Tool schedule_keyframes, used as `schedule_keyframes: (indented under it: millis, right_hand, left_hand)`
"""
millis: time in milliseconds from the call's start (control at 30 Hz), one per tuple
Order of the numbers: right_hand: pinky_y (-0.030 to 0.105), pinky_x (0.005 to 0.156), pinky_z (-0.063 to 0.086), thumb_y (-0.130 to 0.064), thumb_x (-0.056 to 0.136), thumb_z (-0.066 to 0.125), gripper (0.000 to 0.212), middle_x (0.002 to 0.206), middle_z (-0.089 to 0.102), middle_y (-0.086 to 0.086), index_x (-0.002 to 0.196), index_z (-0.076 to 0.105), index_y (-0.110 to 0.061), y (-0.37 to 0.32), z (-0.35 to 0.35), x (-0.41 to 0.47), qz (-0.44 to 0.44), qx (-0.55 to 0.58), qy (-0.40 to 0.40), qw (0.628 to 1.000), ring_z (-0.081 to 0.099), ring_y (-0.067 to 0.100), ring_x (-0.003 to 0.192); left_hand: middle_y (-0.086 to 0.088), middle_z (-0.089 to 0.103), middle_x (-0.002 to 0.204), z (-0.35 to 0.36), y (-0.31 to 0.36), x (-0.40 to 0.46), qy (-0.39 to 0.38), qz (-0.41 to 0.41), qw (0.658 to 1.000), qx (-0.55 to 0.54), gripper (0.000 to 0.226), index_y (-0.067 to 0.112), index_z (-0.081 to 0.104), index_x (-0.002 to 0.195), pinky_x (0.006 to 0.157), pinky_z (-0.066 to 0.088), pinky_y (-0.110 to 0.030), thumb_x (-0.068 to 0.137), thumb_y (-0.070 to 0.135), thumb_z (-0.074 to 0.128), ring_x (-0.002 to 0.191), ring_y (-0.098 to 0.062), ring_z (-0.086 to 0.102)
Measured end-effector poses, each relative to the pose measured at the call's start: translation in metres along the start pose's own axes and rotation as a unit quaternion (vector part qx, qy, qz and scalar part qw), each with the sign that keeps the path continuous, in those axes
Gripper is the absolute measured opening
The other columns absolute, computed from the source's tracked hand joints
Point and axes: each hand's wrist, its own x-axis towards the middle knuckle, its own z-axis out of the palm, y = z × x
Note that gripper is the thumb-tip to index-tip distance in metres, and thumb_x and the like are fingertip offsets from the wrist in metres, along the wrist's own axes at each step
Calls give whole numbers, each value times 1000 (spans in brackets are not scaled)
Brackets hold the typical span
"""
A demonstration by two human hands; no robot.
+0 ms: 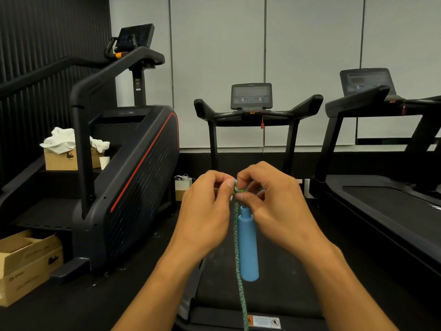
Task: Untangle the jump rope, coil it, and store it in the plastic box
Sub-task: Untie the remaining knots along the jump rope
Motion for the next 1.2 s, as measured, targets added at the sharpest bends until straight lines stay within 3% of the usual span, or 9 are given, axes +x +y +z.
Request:
schedule_keyframes:
  millis: [200,333,433,500,667,833,1000,1100,1200]
  right_hand:
    - [10,73,45,1,86,66,21,96,52,-6,89,62,-20,1,-1,-1,-7,18,-46,999,54,6,90]
    - [22,74,51,10,84,55,29,93,55,-5,73,62,-15,3,-3,-2,-20,43,-20,999,57,12,89]
    - [20,70,49,7,87,57,25,90,61,-8,92,65,-16,-2,-1,0,-20,50,27,998,60,12,85]
    - [19,70,50,4,85,62,29,92,61,-9,102,64,-19,-6,1,0,-11,33,11,999,59,10,85]
    - [16,70,52,-9,83,70,19,87,66,-12,97,70,-20,-8,2,-2,11,-10,30,999,60,5,82]
    - [19,71,53,-27,84,76,12,83,68,-13,94,74,-22,-8,1,-1,36,-39,47,997,64,4,76]
    - [39,71,54,-24,87,71,6,88,59,-10,85,66,-23,-8,1,-1,31,-88,28,995,58,9,78]
    - [36,69,51,-19,87,69,11,85,54,-11,82,61,-24,-6,1,-1,33,-72,3,997,54,7,75]
    - [23,66,46,-16,88,68,13,83,53,-11,81,59,-22,-5,1,-1,41,-53,-18,998,53,7,78]
  left_hand:
    - [8,69,91,0,-2,0,-22,-21,1000,-8,18,24,64,101,71,52,-22,102,30,48,83,0,65]
    - [5,69,88,1,0,1,12,-24,999,-20,17,22,64,97,78,58,-40,102,28,49,82,-8,67]
    - [4,71,87,-5,0,4,29,-19,999,-38,15,21,65,96,81,58,-48,101,26,52,83,-12,70]
    - [4,71,87,-6,1,4,30,-13,999,-41,13,21,65,96,79,58,-45,100,26,53,83,-10,70]
    - [5,69,86,-3,3,0,36,-1,999,-30,9,21,62,98,68,54,-23,100,26,54,79,-5,67]
    - [4,69,87,-2,4,0,46,4,998,-44,7,21,63,96,70,56,-27,98,25,58,82,-7,68]
    - [7,70,87,0,4,0,47,13,998,-39,7,21,64,95,70,56,-22,98,22,58,81,-3,68]
    - [6,71,88,0,3,0,42,2,998,-47,8,21,65,94,71,57,-27,98,22,58,83,-5,69]
    - [5,71,89,0,1,1,35,-7,998,-44,8,21,65,95,74,59,-33,99,23,57,83,-7,69]
